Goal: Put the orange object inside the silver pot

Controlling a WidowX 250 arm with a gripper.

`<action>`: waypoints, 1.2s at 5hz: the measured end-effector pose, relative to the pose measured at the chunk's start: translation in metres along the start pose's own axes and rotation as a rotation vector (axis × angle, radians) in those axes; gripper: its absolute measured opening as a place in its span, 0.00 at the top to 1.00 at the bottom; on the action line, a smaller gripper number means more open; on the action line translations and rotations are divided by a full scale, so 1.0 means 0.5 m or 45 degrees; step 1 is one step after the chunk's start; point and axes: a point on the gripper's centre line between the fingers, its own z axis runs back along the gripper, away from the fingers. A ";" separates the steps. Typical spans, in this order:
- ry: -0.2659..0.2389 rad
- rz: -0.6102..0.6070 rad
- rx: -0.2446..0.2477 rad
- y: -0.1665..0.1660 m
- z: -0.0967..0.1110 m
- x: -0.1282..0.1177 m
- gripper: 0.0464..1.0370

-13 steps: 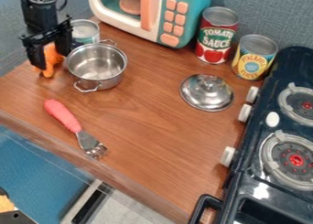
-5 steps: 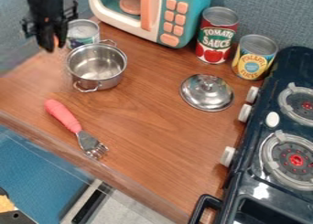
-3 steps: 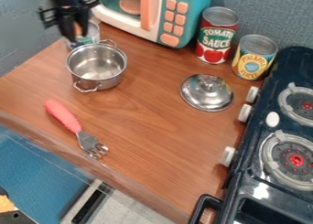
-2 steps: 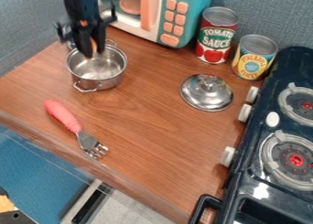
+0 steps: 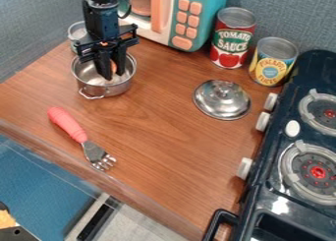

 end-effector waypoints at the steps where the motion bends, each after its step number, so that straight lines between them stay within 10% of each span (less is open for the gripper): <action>1: 0.062 0.001 0.019 0.005 -0.017 0.002 0.44; 2: 0.071 -0.005 0.012 0.005 -0.017 0.003 0.13; 3: 0.065 -0.001 0.021 0.008 -0.016 0.004 0.03; 6: -0.018 -0.016 -0.059 -0.004 0.055 0.010 0.04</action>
